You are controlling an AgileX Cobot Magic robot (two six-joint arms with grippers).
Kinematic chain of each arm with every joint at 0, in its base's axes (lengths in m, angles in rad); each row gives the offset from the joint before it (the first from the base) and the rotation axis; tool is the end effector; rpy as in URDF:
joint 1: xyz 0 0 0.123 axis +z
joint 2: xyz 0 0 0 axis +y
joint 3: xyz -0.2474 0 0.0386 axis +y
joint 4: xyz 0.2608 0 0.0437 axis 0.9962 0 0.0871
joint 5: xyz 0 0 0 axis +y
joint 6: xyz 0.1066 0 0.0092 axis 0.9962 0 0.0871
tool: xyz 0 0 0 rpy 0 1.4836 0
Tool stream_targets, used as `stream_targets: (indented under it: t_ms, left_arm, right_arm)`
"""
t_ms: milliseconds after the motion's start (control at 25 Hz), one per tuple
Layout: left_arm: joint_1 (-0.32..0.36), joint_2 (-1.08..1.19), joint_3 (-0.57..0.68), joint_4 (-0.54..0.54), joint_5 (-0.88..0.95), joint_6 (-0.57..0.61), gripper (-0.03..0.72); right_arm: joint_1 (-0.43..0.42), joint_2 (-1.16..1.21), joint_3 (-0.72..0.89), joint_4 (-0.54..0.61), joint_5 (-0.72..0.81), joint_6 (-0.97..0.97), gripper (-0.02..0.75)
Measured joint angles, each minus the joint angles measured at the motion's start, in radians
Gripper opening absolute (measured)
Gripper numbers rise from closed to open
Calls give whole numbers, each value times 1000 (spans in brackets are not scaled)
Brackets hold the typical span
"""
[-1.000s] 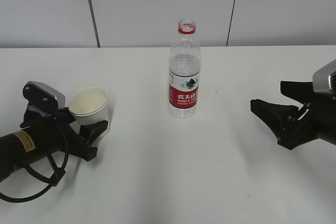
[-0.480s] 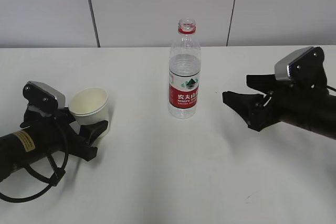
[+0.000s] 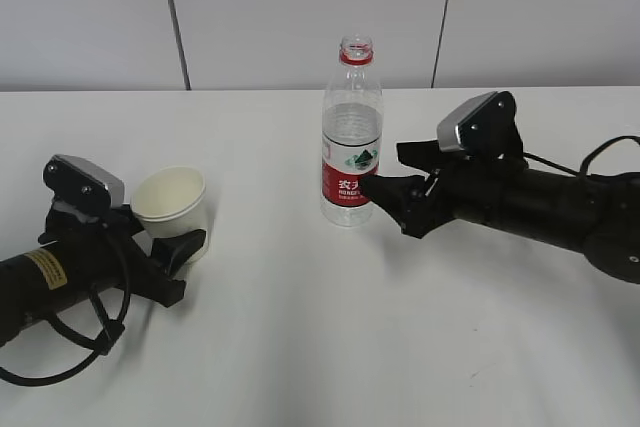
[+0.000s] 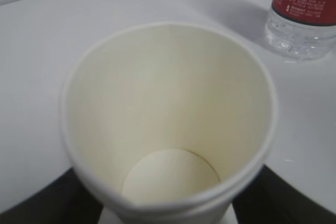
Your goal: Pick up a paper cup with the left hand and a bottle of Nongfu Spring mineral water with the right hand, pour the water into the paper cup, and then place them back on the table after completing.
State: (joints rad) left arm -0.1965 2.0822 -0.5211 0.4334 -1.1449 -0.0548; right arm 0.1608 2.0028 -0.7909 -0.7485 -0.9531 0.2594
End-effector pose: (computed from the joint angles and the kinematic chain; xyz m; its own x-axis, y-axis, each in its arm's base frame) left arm 0.2796 -0.0974 0.0239 -0.2775 0.1812 -0.9435 0.5728 0.8196 -0.0111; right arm 0.3415 0.1155 0.0742 -0.1542 -0.2206 -0.9631 -0.7074 0.7051 -0.0482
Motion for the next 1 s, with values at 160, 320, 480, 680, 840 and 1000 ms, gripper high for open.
stream_targets:
  t_ms: [160, 320, 480, 680, 840, 1000]
  left_arm:
    - [0, 0, 0, 0, 0, 0, 431]
    - [0, 0, 0, 0, -1, 0, 431]
    - [0, 0, 0, 0, -1, 0, 430]
    - [0, 0, 0, 0, -1, 0, 430]
    - [0, 0, 0, 0, -1, 0, 430]
    - [0, 0, 0, 0, -1, 0, 430]
  right_arm:
    - [14, 52, -64, 39, 31, 10, 587]
    - [14, 90, -121, 31, 36, 36, 587]
    - [14, 110, -154, -22, 38, 89, 587]
    - [14, 113, -173, -47, 39, 104, 587]
    - [18, 117, -188, -55, 39, 104, 587]
    - [32, 131, -202, -56, 39, 104, 587]
